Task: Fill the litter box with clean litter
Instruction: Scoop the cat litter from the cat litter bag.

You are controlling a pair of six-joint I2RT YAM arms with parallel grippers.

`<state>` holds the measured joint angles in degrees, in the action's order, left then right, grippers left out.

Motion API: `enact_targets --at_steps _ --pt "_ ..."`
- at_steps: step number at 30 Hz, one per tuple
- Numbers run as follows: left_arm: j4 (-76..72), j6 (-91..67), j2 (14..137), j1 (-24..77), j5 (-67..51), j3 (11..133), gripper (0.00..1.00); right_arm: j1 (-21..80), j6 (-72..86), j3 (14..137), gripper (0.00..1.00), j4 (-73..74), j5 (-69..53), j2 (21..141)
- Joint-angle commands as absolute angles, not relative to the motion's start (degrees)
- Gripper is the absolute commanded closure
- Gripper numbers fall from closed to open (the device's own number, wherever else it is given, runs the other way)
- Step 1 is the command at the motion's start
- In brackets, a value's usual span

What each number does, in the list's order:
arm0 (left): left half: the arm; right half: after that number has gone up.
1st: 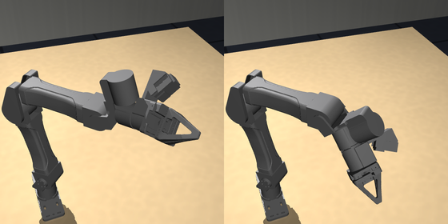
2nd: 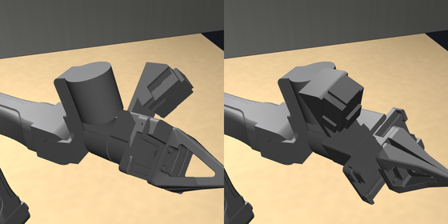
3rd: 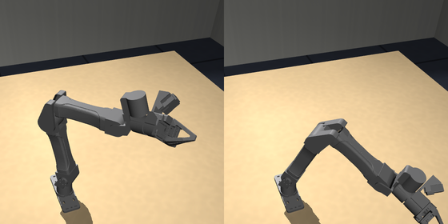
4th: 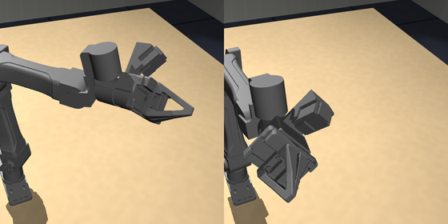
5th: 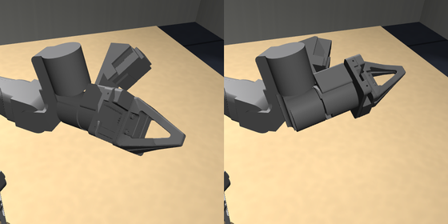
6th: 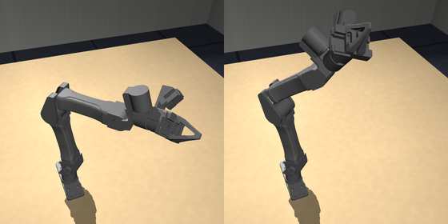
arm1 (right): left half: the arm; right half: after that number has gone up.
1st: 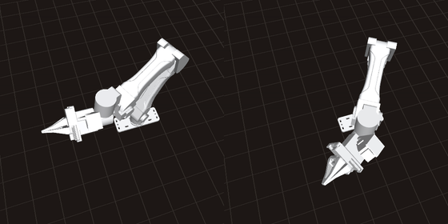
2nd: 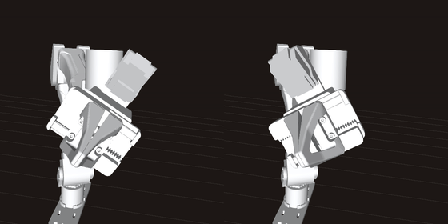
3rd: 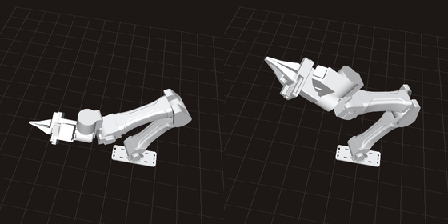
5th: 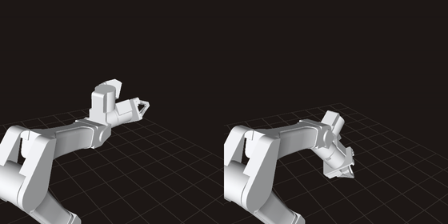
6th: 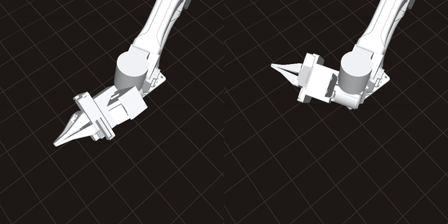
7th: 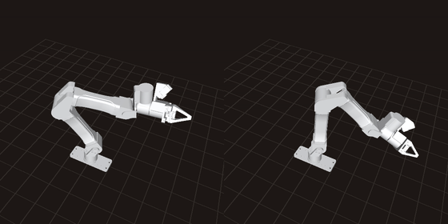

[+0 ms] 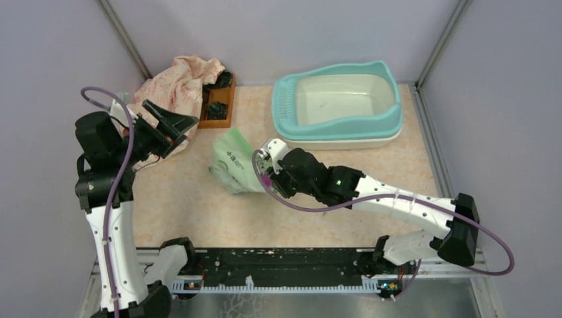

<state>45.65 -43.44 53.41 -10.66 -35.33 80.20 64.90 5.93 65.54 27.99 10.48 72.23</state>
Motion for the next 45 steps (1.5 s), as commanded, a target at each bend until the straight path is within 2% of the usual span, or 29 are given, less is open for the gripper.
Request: enact_targets --at_steps 1,14,20,25,29,31,33,37,41,45 --pt "44.72 -40.91 53.54 -10.83 -34.07 74.91 0.01 63.49 2.94 63.89 1.00 15.31 15.33 73.26" --pt "40.78 -40.61 53.37 -10.91 -34.42 70.83 0.02 61.84 0.47 51.54 1.00 -6.31 20.30 59.33" --pt "39.77 -40.52 52.69 -10.91 -34.41 69.38 0.02 59.42 0.26 52.52 1.00 -8.12 12.70 60.04" --pt "40.25 -39.83 52.05 -10.94 -34.47 68.97 0.02 55.39 1.14 60.09 1.00 -0.31 1.96 66.99" --pt "40.25 -39.12 51.03 -10.98 -34.59 68.08 0.02 53.99 1.99 58.84 1.00 2.52 -5.53 66.65" --pt "40.05 -38.86 50.38 -10.98 -34.49 67.11 0.02 52.11 2.38 60.22 1.00 7.29 -13.45 68.21" --pt "39.66 -38.69 50.09 -10.94 -34.77 66.09 0.02 51.77 0.64 61.91 1.00 12.29 -15.07 69.92" --pt "38.40 -38.81 49.62 -10.91 -35.91 63.86 0.02 50.32 -1.77 66.90 1.00 19.93 -18.08 72.18" --pt "37.86 -38.44 49.62 -10.95 -36.04 62.78 0.02 50.27 -3.88 73.00 1.00 27.35 -11.76 76.64" --pt "37.18 -38.23 49.61 -10.92 -35.95 61.51 0.02 50.68 -3.03 72.80 1.00 25.11 -6.61 78.71"
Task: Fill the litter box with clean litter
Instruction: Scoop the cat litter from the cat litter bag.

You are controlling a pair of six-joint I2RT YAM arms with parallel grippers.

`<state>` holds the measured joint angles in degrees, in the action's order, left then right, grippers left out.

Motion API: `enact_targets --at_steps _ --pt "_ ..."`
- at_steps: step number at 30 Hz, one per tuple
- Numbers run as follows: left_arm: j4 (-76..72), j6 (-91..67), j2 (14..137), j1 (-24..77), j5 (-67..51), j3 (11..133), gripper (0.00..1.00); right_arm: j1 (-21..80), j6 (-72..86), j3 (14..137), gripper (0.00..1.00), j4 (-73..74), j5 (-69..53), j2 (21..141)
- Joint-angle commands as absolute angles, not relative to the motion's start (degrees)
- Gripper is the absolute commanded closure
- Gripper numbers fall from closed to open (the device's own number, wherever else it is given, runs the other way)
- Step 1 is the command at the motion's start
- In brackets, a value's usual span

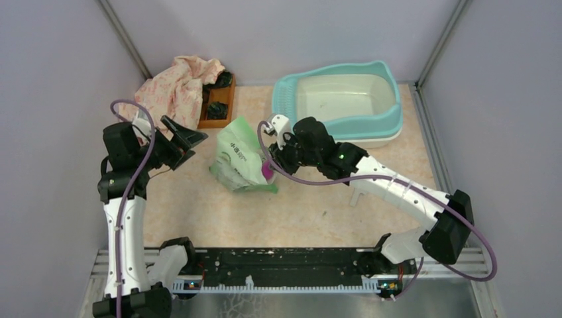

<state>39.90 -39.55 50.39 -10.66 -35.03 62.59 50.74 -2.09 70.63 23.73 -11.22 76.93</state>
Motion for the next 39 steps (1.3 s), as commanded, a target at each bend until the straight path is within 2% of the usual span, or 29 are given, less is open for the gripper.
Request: enact_targets --at_steps 1,5,10,16,23,30,39 --pt "36.91 -38.23 49.60 -10.92 -36.01 61.14 0.02 51.25 -2.87 72.71 1.00 24.59 -5.47 79.40" --pt "36.37 -37.98 49.92 -10.98 -35.82 60.13 0.02 55.98 -4.47 73.71 1.00 25.15 0.76 84.13" --pt "36.60 -36.91 50.10 -11.05 -34.67 59.67 0.02 57.06 -2.94 72.79 1.00 22.92 -1.68 86.84" --pt "36.09 -35.28 50.35 -11.07 -31.77 57.52 0.02 58.95 -3.55 75.78 1.00 27.35 2.03 92.01" --pt "33.96 -37.69 56.67 -12.12 -28.05 55.80 0.01 59.12 -2.77 74.16 1.00 25.21 5.81 86.68" --pt "39.74 -43.03 71.59 -15.55 -39.60 63.79 0.01 59.59 -3.27 72.46 1.00 25.50 6.63 85.11" --pt "44.06 -56.37 74.82 -15.65 -45.23 69.41 0.01 60.91 -4.28 72.28 1.00 25.17 7.64 86.08"
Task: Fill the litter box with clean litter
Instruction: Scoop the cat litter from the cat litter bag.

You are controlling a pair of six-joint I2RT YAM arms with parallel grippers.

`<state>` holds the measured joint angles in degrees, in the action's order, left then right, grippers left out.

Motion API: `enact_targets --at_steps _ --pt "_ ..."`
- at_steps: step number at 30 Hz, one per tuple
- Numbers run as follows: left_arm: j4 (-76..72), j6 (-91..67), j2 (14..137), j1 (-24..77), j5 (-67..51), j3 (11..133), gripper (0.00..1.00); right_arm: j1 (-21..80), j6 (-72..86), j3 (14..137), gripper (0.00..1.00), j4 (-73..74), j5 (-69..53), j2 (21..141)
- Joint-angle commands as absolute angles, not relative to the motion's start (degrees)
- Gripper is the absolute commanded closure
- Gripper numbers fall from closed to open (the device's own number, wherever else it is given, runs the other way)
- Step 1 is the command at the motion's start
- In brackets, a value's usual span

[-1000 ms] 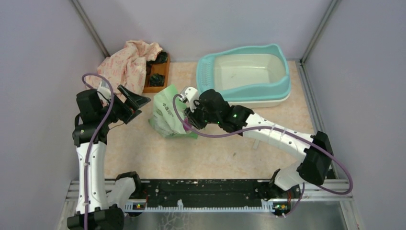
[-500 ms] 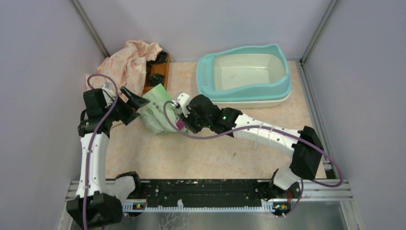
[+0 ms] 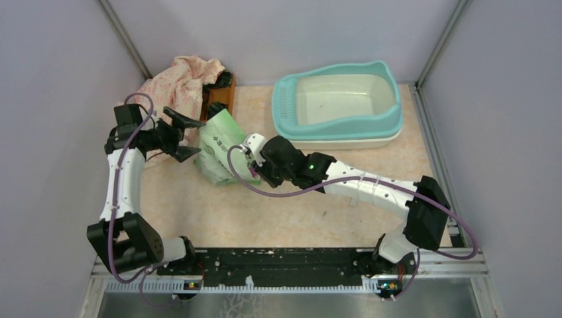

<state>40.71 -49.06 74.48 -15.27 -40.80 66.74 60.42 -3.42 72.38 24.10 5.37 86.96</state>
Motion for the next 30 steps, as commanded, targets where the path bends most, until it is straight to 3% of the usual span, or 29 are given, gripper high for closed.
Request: enact_targets --at_steps 1,11,19,30 --pt "44.89 -57.21 74.91 -15.69 -45.67 69.85 0.01 60.91 -4.30 72.33 1.00 25.33 7.52 86.20" --pt "46.08 -65.13 77.28 -15.48 -50.69 65.75 0.01 61.25 -4.74 72.49 1.00 24.94 6.95 86.39" --pt "46.98 -64.85 85.11 -15.53 -54.52 70.48 0.01 61.61 -5.14 72.78 1.00 25.07 7.02 86.34" --pt "45.62 -68.29 85.51 -15.47 -54.53 74.05 0.01 61.65 -5.80 71.85 1.00 24.89 7.56 85.62"
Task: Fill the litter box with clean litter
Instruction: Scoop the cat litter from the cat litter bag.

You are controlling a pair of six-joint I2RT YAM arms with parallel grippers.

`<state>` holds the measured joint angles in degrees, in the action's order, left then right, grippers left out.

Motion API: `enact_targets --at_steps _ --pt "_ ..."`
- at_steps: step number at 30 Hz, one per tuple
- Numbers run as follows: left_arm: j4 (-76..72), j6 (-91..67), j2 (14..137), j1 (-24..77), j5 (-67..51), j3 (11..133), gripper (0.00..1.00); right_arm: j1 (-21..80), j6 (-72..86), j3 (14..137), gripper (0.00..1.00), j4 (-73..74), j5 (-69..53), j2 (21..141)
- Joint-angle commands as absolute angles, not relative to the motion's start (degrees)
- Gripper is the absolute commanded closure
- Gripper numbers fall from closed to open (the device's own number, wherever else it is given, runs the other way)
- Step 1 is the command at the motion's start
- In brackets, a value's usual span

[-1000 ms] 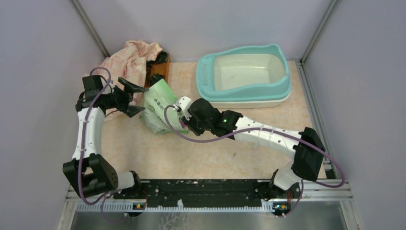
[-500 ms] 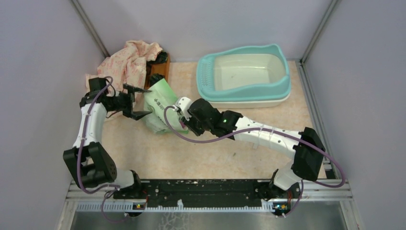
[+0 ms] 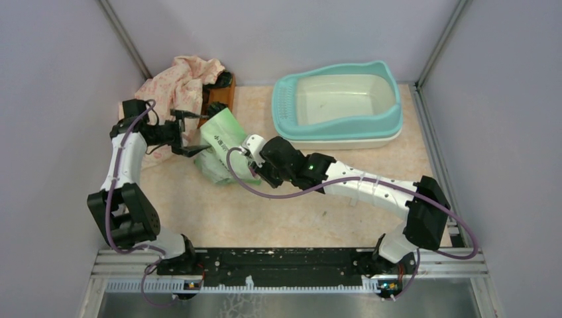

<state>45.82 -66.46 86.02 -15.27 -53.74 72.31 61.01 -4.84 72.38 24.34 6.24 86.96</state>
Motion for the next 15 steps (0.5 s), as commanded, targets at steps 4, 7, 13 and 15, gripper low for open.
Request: enact_targets --at_steps 4,7,13,15 --pt "47.06 -67.45 86.72 -15.48 -54.58 74.01 0.01 61.71 -5.89 71.23 1.00 24.39 7.56 85.53" --pt "48.22 -66.99 87.55 -15.47 -54.23 73.99 0.01 61.67 -5.89 70.86 1.00 23.95 7.30 85.62" --pt "49.95 -65.04 90.26 -15.55 -54.98 74.63 0.01 61.69 -5.89 70.90 1.00 23.35 6.60 86.06" --pt "49.77 -64.40 90.80 -15.51 -55.18 74.67 0.03 61.68 -5.89 70.76 1.00 23.12 6.53 86.10"
